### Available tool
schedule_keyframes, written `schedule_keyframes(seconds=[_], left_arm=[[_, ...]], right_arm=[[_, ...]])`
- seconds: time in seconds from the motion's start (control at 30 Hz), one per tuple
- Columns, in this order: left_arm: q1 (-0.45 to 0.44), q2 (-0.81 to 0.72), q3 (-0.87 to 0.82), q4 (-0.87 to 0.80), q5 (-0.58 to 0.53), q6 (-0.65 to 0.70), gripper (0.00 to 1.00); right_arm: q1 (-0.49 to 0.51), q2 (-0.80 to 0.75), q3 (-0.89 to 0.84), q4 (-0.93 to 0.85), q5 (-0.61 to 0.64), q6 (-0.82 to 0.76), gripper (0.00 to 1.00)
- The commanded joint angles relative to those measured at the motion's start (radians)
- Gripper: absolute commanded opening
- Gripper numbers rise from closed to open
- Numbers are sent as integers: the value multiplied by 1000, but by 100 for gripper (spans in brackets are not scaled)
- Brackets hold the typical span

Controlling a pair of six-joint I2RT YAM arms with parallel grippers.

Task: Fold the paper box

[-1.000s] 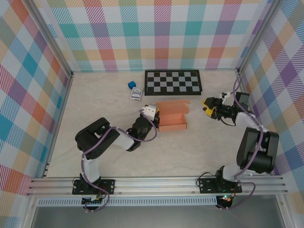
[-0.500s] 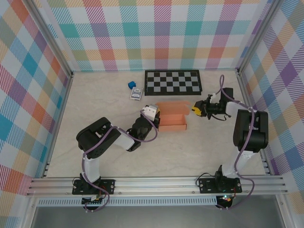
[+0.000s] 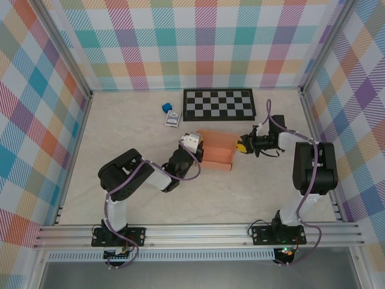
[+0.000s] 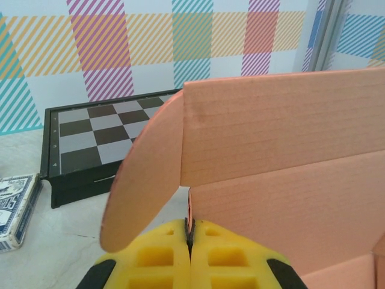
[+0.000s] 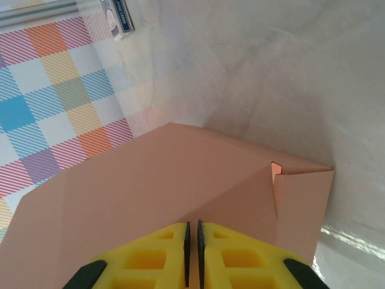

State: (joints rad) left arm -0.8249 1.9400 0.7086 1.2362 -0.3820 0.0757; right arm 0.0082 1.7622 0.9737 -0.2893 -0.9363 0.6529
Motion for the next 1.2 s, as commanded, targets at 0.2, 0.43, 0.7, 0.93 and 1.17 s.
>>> schedule_keyframes(seconds=[0.2, 0.43, 0.7, 0.93, 1.17], left_arm=[[-40, 85, 5, 126, 20, -8, 3], [-39, 169, 79, 178, 94, -10, 4], [-40, 204, 118, 180, 80, -36, 3], [-79, 198, 114, 180, 75, 61, 5], [-118, 168, 66, 178, 26, 6, 6]], right_arm=[[63, -24, -80, 192, 11, 165, 11], [67, -48, -86, 325, 81, 277, 12], [66, -116, -88, 302, 140, 286, 13], [52, -119, -146, 268, 160, 209, 14], [7, -153, -181, 242, 146, 198, 22]])
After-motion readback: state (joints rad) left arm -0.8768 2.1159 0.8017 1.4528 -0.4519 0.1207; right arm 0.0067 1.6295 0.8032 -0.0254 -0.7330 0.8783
